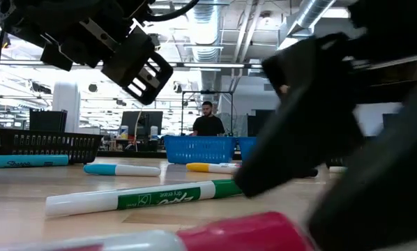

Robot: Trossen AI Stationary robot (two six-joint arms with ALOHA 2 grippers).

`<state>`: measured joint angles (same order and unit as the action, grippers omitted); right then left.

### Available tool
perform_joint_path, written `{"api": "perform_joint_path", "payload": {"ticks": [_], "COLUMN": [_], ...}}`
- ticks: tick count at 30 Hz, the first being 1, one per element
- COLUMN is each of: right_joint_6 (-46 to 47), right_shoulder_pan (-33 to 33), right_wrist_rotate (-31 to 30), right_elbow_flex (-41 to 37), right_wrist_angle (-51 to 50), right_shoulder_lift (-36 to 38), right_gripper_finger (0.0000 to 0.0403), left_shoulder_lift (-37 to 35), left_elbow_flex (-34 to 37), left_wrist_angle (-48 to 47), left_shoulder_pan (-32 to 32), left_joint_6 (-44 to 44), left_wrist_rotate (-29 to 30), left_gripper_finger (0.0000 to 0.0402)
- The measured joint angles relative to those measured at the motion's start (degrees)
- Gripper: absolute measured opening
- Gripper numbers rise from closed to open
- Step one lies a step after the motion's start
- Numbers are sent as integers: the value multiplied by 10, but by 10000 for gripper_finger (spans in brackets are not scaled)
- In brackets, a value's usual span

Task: Pick & Place Markers
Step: Put the red solvent marker into the left blue bin

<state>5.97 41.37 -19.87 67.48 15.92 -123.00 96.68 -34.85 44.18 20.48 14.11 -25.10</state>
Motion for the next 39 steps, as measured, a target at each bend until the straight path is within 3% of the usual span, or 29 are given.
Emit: {"api": "perform_joint_path", "payload": {"ticks": [15, 22, 32, 39], "right_joint_6": [-211, -259, -184, -184], "right_shoulder_pan": [-65, -94, -140, -195], "right_wrist_rotate": [-14, -61, -58, -56], "right_elbow_flex": [20, 20, 20, 20], "right_wrist_angle": [-33, -117, -275, -318], "right_shoulder_lift": [22, 133, 276, 288], "right_gripper_finger": [175, 175, 167, 129], "left_shoulder_lift": [0, 0, 6, 73], "left_elbow_flex": [0, -6, -58, -131], "left_wrist_angle": [0, 0, 0, -57], "left_shoulder_pan": [38, 101, 190, 190], "left_joint_6": [3, 3, 22, 90], "left_wrist_rotate": [19, 110, 325, 329], "left_gripper_finger": [163, 163, 155, 120]}}
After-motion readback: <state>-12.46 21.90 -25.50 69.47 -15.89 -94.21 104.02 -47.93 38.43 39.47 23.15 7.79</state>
